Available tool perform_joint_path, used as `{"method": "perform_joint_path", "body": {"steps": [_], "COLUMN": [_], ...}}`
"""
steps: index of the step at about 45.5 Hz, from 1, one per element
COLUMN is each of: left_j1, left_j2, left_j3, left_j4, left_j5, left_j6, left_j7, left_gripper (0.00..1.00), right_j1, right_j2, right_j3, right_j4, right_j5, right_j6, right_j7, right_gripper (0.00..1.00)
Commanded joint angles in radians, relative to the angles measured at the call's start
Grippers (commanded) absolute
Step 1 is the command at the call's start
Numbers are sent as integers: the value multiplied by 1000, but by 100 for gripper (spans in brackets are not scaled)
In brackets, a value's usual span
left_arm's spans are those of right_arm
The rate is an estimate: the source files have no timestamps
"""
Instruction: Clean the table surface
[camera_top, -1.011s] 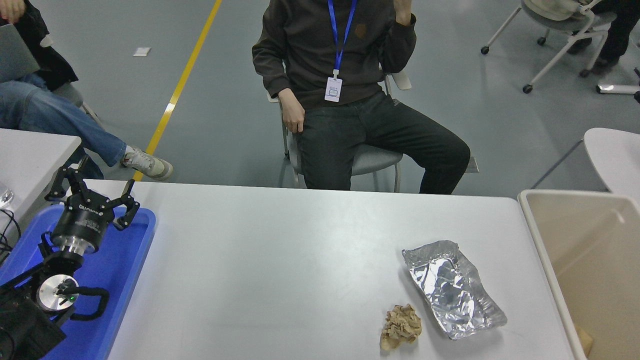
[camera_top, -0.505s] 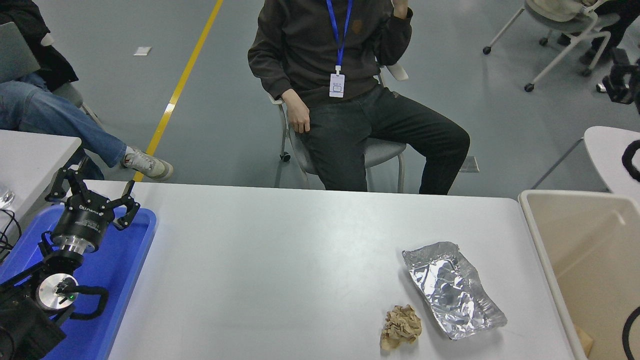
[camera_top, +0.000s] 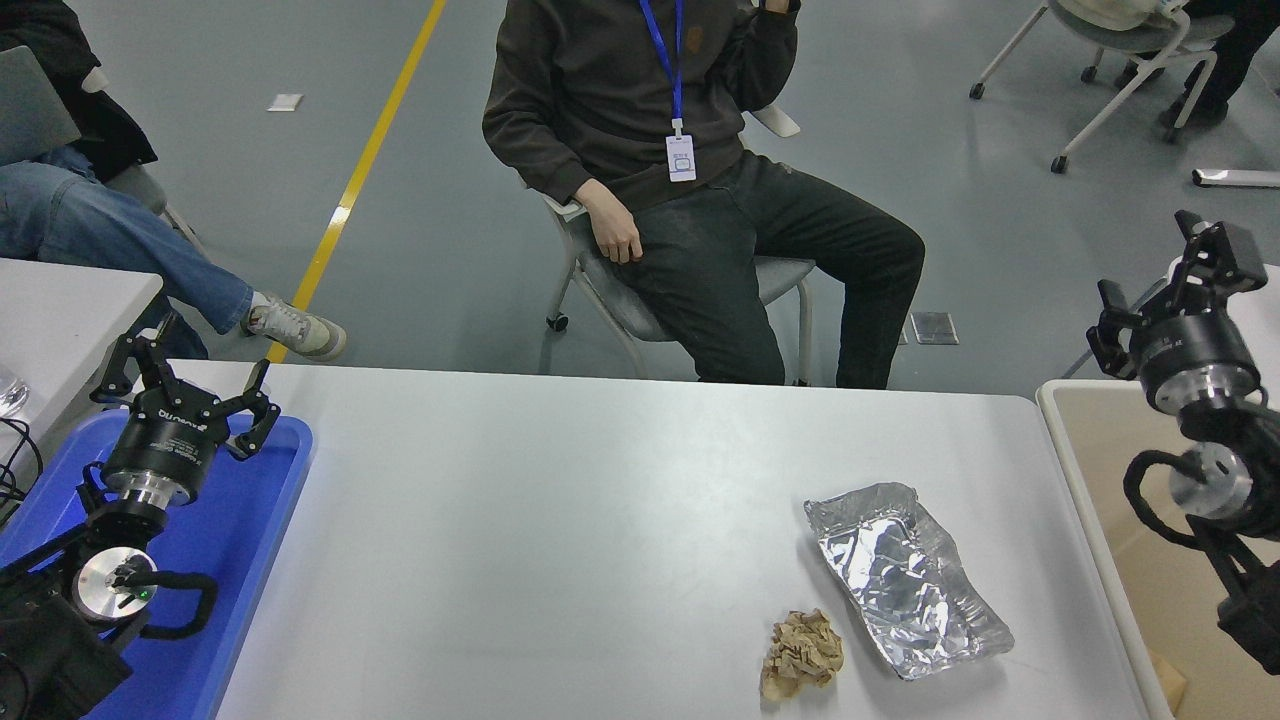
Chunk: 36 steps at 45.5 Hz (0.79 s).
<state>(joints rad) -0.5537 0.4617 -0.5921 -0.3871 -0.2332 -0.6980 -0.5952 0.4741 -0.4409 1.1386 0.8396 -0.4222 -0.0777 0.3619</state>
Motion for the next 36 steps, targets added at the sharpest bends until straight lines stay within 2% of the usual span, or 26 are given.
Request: {"method": "perform_joint_path", "body": {"steps": [1, 15, 36], "left_j1": [0, 0, 0], "left_j2": [0, 0, 0], "left_j3": [0, 0, 0], "left_j4": [1, 1, -1], "left_j5": [0, 0, 0], "left_j6": [0, 0, 0], "left_j7": [0, 0, 0], "left_gripper": [100, 100, 100], "right_j1": [-61, -38, 152], "right_j2": [19, -13, -288], "right_j3": [-6, -25, -275], "right_j4": [1, -4, -47], "right_j5": [-1, -1, 2], "right_j6": [3, -4, -7], "right_j7": [17, 17, 14], "right_gripper": [99, 99, 99]}}
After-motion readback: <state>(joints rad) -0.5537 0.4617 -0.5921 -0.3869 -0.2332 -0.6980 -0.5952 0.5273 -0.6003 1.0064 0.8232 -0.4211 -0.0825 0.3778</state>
